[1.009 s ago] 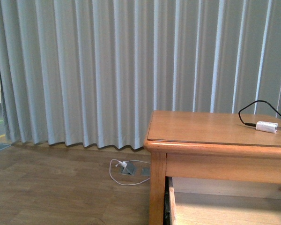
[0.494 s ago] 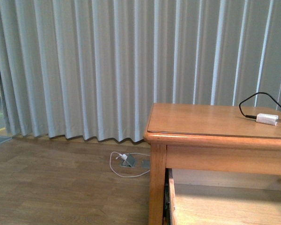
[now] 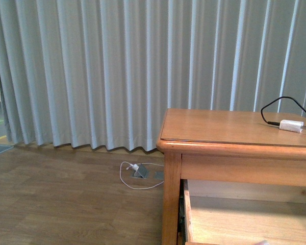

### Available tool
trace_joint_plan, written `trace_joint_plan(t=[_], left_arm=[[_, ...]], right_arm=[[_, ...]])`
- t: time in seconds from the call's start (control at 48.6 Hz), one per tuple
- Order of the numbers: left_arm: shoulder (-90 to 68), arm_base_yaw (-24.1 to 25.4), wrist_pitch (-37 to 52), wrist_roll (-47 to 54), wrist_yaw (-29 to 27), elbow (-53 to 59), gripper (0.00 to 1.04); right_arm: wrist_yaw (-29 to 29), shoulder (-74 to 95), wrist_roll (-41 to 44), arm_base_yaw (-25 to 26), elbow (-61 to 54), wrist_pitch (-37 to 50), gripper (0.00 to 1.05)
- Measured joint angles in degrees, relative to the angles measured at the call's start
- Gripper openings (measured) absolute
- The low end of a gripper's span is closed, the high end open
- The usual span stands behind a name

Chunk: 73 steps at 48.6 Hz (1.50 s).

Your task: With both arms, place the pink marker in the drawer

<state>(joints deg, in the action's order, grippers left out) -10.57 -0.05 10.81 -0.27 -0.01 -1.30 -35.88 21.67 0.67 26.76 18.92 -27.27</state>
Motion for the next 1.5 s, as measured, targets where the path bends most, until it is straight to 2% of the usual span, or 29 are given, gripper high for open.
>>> trace_joint_plan(t=[0.062,0.124,0.288,0.329,0.371,0.412,0.453,0.515,0.7,0.762,0.865,1.153,1.503], left_arm=[[1.99,0.0,-2.08,0.0,-0.02,-0.02,0.04],[7.93,0.0,-9.77,0.0,0.02,-0.02,0.04],[10.25,0.0,-10.69,-0.04,0.02,-0.02,0.05],[10.29,0.0,-10.69,0.0,0.0,-0.02,0.09],[10.32,0.0,-10.69,0.0,0.02,-0.02,0.18],[10.32,0.0,-10.69,0.0,0.02,-0.02,0.25],[10.32,0.0,-10.71,0.0,0.0,-0.02,0.3],[10.32,0.0,-10.73,0.0,-0.04,-0.02,0.41],[10.32,0.0,-10.78,0.0,-0.02,-0.02,0.73],[10.32,0.0,-10.78,0.0,-0.02,-0.02,0.82],[10.32,0.0,-10.78,0.0,-0.02,-0.02,1.0],[10.32,0.0,-10.78,0.02,-0.02,-0.02,0.99],[10.32,0.0,-10.78,0.02,-0.02,-0.02,0.99]], right_arm=[[-0.02,0.0,0.0,0.0,0.0,0.0,0.96],[0.0,0.0,0.0,0.0,0.0,0.0,0.96],[0.0,-0.04,0.0,0.0,0.0,0.0,0.96],[0.0,-0.04,0.0,0.0,0.0,0.0,0.96],[2.91,-1.46,-1.27,-0.9,-1.07,2.8,0.96],[10.86,-4.81,-2.62,-3.28,-4.46,10.58,0.96],[14.71,-6.93,-3.21,-4.55,-6.08,14.16,0.96],[18.25,-8.5,-3.5,-6.36,-6.16,14.84,0.96],[19.5,1.68,-3.48,-12.81,-5.09,9.92,0.96],[19.58,5.99,-3.45,-14.91,-4.5,10.78,0.96],[20.26,16.09,-2.58,-17.81,-3.21,16.98,0.96],[24.17,45.44,-2.45,-22.25,2.84,32.83,0.96],[28.61,68.08,-3.74,-24.46,10.88,45.51,0.96]])
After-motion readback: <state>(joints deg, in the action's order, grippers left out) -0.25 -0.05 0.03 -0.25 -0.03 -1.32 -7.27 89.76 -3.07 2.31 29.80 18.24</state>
